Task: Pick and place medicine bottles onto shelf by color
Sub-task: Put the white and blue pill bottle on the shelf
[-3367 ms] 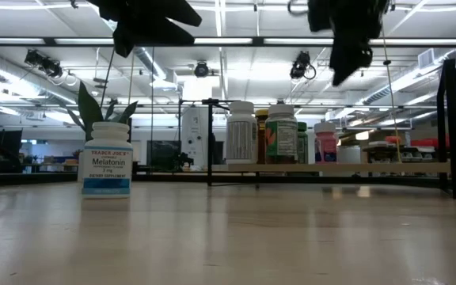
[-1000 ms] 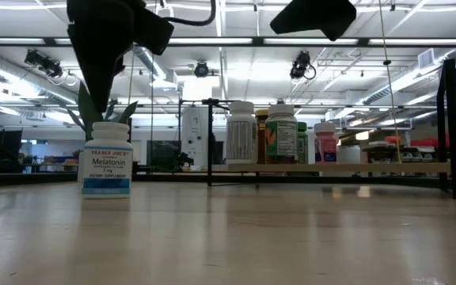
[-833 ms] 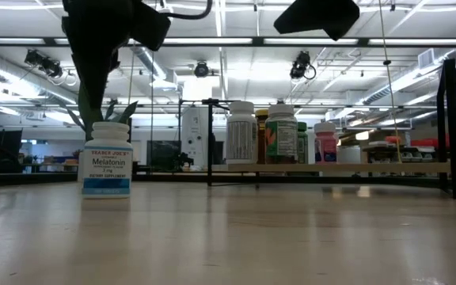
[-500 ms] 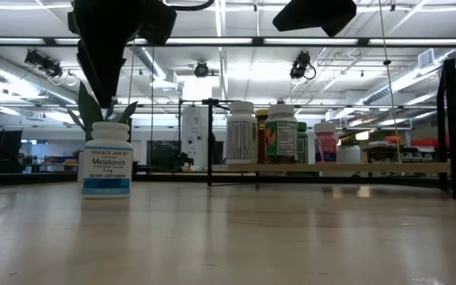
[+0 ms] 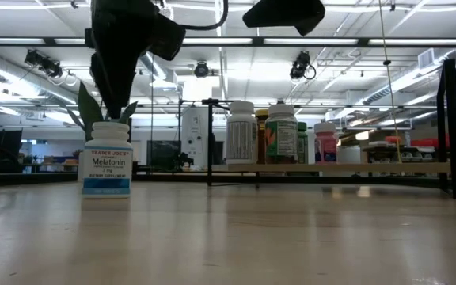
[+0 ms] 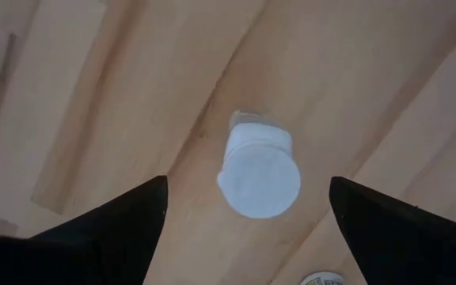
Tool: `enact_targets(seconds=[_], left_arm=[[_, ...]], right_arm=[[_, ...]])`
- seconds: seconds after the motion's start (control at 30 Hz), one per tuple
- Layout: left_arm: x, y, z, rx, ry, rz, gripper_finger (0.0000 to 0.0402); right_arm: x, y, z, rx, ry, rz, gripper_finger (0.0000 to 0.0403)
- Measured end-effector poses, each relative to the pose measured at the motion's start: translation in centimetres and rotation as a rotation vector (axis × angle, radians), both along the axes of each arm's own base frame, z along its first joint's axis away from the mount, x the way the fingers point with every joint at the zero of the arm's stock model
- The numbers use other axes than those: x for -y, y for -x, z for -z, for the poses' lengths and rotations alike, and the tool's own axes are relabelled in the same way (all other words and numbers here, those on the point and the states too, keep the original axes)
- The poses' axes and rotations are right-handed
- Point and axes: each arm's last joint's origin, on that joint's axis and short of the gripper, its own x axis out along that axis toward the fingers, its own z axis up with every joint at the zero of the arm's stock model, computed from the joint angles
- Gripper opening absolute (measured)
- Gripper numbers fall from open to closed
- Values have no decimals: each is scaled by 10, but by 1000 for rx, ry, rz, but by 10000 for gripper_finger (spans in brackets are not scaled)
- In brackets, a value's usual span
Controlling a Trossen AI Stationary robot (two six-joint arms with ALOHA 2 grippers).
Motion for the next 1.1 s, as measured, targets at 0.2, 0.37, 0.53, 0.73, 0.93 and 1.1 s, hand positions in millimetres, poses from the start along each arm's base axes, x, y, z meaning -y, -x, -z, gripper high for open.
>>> enact_targets(seconds=[0.2,0.37,0.53,0.73,0.93,1.1], left_arm=[[1,5,18,-32,50,1,355],[2,3,21,-2,59,-3,355],[2,1,26,-18,43,-6,355],[3,-5,44,-78,30,-2,355],[4,-10,52,-73,29,-1,338],[3,-15,52,-27,38,-2,272]], right_arm=[[1,-1,0,-2,-1,1,252],[1,-1,0,-3,-1,1,252],[1,0,1,-8,-3,4,252],[2,0,2,-18,2,5,252],[3,2,4,-49,17,-1,252],[3,6,9,-122,-2,-25,252]])
